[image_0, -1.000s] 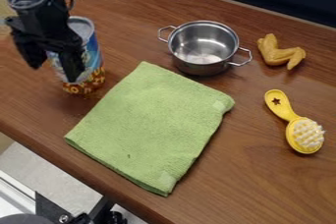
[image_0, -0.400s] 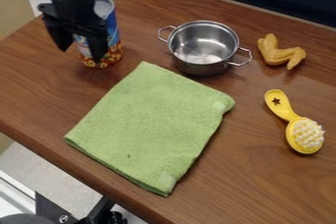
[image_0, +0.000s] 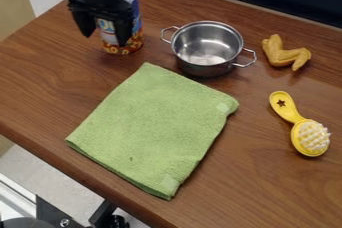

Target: Moved the can on the upper left of the table

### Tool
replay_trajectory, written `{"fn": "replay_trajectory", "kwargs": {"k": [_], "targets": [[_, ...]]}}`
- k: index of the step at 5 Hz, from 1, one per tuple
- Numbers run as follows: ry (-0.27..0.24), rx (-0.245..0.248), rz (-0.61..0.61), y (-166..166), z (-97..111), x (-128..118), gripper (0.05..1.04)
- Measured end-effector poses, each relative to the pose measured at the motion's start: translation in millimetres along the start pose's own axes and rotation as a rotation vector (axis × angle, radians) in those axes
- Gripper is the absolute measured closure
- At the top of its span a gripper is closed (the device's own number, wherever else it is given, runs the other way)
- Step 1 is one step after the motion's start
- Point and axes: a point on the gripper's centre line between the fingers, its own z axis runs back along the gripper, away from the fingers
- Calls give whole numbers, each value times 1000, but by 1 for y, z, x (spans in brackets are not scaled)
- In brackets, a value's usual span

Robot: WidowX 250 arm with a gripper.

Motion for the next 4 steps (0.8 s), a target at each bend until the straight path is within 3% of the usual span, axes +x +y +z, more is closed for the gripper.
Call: {"fn": "replay_trajectory", "kwargs": {"k": [1, 3, 4], "targets": [[12, -7, 35, -6, -5, 18, 85], [-14, 16, 81, 0, -7, 24, 85], [37, 39, 128, 8, 2, 13, 84]]}}
